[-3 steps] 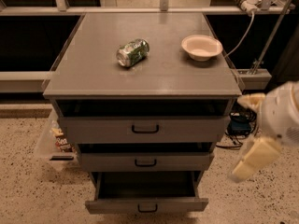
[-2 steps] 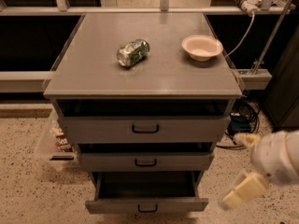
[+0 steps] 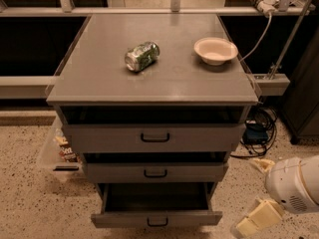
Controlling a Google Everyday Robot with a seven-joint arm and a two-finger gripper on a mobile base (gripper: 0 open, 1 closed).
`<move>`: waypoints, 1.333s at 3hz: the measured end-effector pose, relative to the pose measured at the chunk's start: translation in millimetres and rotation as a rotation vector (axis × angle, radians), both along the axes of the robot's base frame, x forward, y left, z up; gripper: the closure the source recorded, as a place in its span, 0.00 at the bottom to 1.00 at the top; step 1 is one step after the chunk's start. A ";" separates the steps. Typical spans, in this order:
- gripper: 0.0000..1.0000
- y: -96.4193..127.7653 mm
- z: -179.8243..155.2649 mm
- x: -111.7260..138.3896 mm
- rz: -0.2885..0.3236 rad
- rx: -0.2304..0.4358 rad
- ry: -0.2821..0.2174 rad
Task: Close bottom drawer
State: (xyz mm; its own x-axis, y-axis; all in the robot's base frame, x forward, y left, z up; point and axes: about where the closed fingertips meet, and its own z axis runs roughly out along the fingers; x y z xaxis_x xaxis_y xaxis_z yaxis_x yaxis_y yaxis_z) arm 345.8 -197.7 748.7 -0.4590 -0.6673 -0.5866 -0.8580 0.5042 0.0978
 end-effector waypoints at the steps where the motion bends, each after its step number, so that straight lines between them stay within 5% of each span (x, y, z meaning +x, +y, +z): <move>1: 0.00 -14.4 -40.2 -2.7 -0.079 0.077 0.007; 3: 0.00 -68.7 -162.4 -2.4 -0.285 0.330 -0.005; 4: 0.18 -58.7 -198.4 -7.5 -0.292 0.395 0.051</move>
Offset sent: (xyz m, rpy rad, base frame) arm -0.0131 -0.0879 -0.2458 0.5240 0.0417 -0.3637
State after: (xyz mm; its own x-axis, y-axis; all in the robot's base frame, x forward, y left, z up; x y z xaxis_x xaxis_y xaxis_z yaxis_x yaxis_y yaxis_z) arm 338.3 -256.4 550.3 -0.6283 -0.2374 -0.7408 -0.6754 0.6391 0.3680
